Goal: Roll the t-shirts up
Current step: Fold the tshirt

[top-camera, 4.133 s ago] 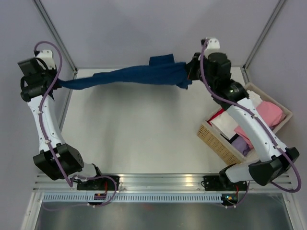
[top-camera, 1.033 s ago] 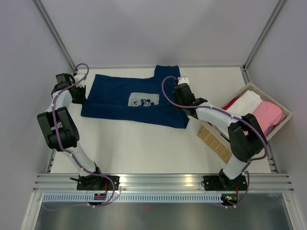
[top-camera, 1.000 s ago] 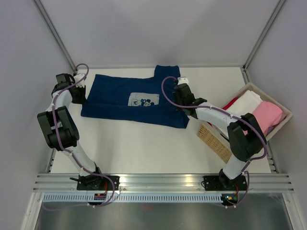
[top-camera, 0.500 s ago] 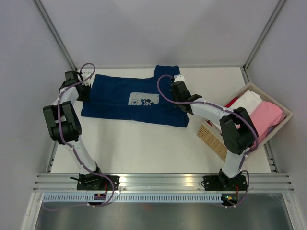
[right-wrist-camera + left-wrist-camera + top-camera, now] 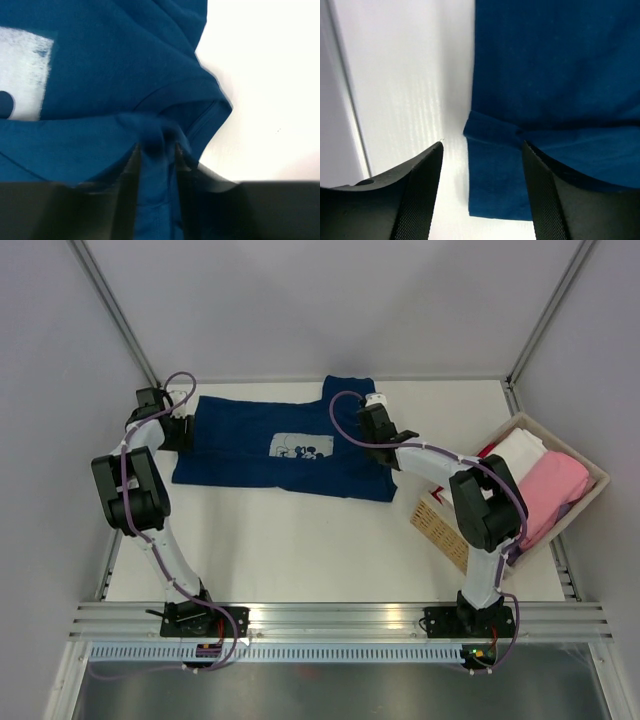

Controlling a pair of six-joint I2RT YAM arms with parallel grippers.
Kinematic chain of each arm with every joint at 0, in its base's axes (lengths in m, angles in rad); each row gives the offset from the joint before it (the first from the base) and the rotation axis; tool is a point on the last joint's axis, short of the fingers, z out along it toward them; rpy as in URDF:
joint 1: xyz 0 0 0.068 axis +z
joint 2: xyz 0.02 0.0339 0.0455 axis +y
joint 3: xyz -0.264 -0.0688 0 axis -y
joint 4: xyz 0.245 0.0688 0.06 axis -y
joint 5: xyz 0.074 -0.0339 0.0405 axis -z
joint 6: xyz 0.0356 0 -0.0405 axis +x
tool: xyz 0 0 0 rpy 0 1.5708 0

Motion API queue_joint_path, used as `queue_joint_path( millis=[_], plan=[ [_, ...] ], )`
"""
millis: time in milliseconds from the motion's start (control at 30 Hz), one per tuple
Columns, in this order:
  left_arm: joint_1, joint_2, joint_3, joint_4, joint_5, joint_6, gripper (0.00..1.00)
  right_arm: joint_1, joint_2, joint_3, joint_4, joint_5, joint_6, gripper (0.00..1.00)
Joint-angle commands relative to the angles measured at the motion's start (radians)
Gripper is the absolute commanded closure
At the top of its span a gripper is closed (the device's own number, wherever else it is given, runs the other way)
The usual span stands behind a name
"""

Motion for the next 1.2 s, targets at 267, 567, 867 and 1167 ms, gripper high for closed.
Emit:
queue_joint_path(
  millis=[267, 567, 867, 1167],
  plan=[
    [-0.001, -0.264, -0.154, 0.037, 0.061, 0.162, 0.33, -0.012, -0.059, 0.106, -0.204, -0.005, 0.087, 0.41],
    [-0.008, -0.230, -0.341, 0.111, -0.032, 0.354, 0.33, 0.064, -0.151, -0.069, -0.289, -0.157, 0.122, 0.55],
    [-0.031, -0.183, -0.379, 0.177, -0.045, 0.415, 0.29, 0.066, -0.101, -0.155, -0.228, -0.148, 0.148, 0.53],
    [-0.033, -0.161, -0.447, 0.281, -0.042, 0.413, 0.54, 0.023, -0.078, -0.197, -0.210, -0.168, 0.157, 0.64]
  ],
)
